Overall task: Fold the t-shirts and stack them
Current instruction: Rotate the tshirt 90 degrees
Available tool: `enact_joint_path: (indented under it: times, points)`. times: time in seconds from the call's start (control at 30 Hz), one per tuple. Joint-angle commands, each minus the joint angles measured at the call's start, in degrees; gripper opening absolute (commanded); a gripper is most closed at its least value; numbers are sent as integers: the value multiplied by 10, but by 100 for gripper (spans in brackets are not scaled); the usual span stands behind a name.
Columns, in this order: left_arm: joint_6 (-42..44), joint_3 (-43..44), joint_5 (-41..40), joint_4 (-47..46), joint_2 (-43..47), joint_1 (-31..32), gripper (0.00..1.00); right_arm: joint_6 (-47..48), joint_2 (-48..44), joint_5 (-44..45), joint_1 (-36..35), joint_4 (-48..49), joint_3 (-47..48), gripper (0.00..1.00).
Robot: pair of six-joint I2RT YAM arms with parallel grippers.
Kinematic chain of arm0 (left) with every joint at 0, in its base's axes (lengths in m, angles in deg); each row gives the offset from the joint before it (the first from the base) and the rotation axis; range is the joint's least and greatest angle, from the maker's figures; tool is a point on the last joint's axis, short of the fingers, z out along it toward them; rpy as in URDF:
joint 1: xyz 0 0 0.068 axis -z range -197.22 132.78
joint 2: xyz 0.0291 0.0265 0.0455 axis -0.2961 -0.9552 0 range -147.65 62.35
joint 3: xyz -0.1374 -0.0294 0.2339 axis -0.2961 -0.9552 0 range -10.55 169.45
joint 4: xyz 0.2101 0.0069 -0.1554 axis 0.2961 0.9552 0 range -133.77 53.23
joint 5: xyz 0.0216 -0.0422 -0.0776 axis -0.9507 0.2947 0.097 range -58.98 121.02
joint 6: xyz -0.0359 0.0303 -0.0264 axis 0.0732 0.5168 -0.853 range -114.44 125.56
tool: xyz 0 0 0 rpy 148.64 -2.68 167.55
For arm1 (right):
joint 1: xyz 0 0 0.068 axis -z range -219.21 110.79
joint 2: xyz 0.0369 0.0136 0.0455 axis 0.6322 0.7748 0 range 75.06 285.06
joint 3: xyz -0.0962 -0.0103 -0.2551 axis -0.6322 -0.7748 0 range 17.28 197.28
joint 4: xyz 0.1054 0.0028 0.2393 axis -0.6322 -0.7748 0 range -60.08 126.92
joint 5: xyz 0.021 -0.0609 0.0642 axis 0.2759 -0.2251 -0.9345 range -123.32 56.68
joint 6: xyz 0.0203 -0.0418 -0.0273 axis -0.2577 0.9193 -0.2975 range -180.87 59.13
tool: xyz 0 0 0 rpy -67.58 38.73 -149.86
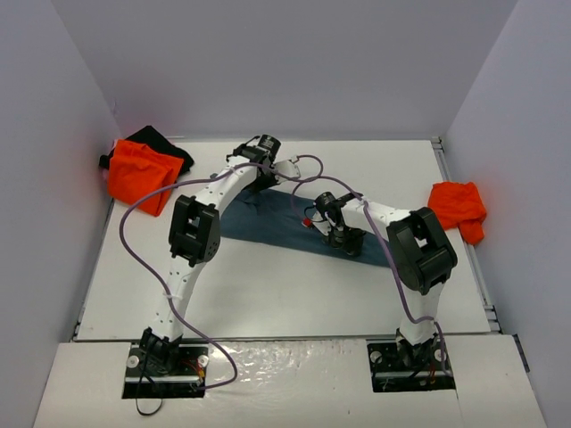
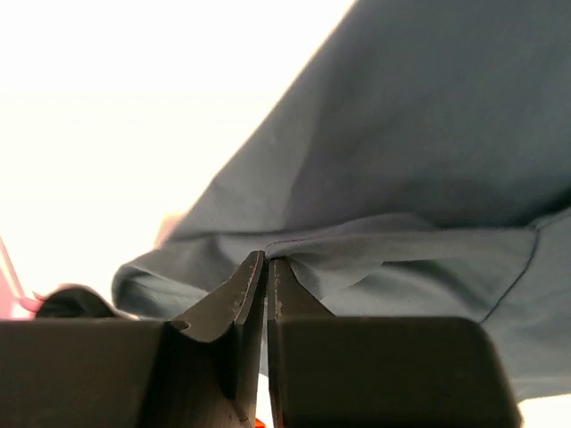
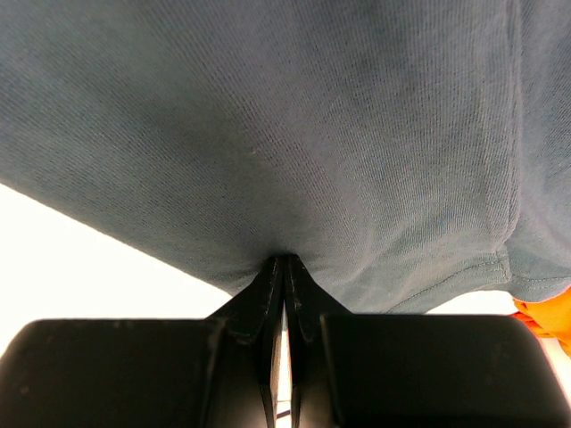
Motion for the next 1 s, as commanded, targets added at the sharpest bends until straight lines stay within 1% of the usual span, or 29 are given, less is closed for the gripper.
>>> enact_joint_path:
  times: [0.0,0.1,0.17,0.27,0.37,0.4,0.43,0.47,0.5,0.53,0.63,0.8,0.87,0.97]
  points:
    - [27,54,-19,-15,13,22,0,-14,49,-39,8,51,-27,0]
    - [33,40,-21,-49,21,33,0,-13,52,-37,8,53,-28,0]
    - [41,-8,-28,-102,46,42,0,-13,53,-37,7,53,-31,0]
    - [47,-50,-29,-139,71,46,0,-13,56,-35,8,55,-33,0]
    - [53,-28,-38,-116,45,47,0,-13,61,-34,8,55,-31,0]
    - [55,-18,-40,-106,36,47,2,-14,62,-34,8,55,-30,0]
    - [55,-14,-39,-106,31,46,11,-14,61,-34,8,55,-29,0]
    - [53,-14,-38,-113,28,46,24,-15,60,-34,8,55,-28,0]
    - [51,-17,-39,-127,28,46,40,-15,60,-34,8,55,-28,0]
    - [48,-19,-39,-140,28,46,52,-16,60,-34,8,55,-28,0]
    - [25,-14,-50,-193,28,46,52,-16,63,-31,8,57,-29,0]
    - [15,41,-109,-241,8,45,52,-18,71,-24,8,57,-28,0]
    - [17,52,-113,-237,6,46,51,-18,71,-25,7,57,-27,0]
    - [2,71,-107,-226,16,44,44,-18,67,-23,7,58,-27,0]
